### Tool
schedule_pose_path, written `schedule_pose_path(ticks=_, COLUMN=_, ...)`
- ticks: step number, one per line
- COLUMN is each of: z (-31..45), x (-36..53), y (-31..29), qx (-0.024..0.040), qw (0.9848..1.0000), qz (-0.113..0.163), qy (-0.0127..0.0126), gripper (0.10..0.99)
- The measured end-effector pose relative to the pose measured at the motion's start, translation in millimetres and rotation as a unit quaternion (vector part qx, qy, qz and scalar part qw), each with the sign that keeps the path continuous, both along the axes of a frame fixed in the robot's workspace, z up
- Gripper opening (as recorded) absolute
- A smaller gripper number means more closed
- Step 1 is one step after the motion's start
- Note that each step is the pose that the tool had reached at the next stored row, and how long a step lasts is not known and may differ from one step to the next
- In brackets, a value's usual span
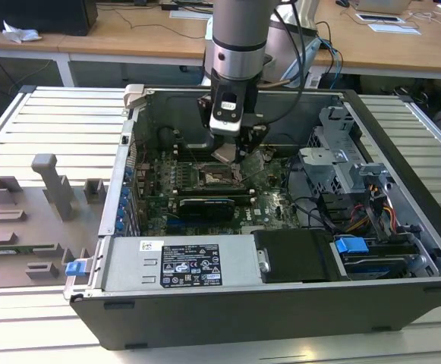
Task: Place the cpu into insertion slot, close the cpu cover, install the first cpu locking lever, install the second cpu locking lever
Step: 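Place the cpu into insertion slot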
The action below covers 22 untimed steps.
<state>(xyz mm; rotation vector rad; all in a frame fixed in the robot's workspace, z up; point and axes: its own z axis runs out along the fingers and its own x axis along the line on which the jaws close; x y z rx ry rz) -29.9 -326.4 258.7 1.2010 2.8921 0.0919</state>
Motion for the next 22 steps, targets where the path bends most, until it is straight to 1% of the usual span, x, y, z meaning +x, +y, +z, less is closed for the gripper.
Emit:
schedule_pose_path(ticks=3, z=-0.2, x=0.0, y=0.0, qx=0.0000, qw=0.9997, qz=-0.023, qy=0.0000, gripper=0.541)
schedule_pose_path(ticks=5, z=-0.5, x=0.0, y=0.0, qx=-0.0002, qw=0.9990, qz=-0.045, qy=-0.0001, gripper=0.541)
schedule_pose_path(ticks=6, z=-0.6, x=0.0, y=0.0, qx=-0.0015, qw=0.9979, qz=-0.065, qy=-0.0001, gripper=0.541)
schedule_pose_path(ticks=11, z=-0.8, x=0.0, y=0.0, qx=-0.0034, qw=0.9952, qz=-0.097, qy=-0.0001, gripper=0.541)
schedule_pose_path(ticks=15, z=-0.9, x=0.0, y=0.0, qx=-0.0038, qw=0.9932, qz=-0.116, qy=0.0000, gripper=0.541)
schedule_pose_path(ticks=16, z=-1.1, x=0.0, y=0.1, qx=-0.0044, qw=0.9926, qz=-0.121, qy=0.0036, gripper=0.541)
schedule_pose_path(ticks=17, z=-1.4, x=0.0, y=0.0, qx=-0.0065, qw=0.9919, qz=-0.126, qy=0.0150, gripper=0.541)
schedule_pose_path(ticks=18, z=-1.7, x=0.0, y=0.0, qx=-0.0081, qw=0.9913, qz=-0.129, qy=0.0239, gripper=0.541)
schedule_pose_path(ticks=19, z=-1.6, x=0.0, y=0.0, qx=-0.0088, qw=0.9910, qz=-0.131, qy=0.0269, gripper=0.541)
schedule_pose_path(ticks=22, z=-1.6, x=0.0, y=0.0, qx=-0.0087, qw=0.9899, qz=-0.139, qy=0.0271, gripper=0.541)
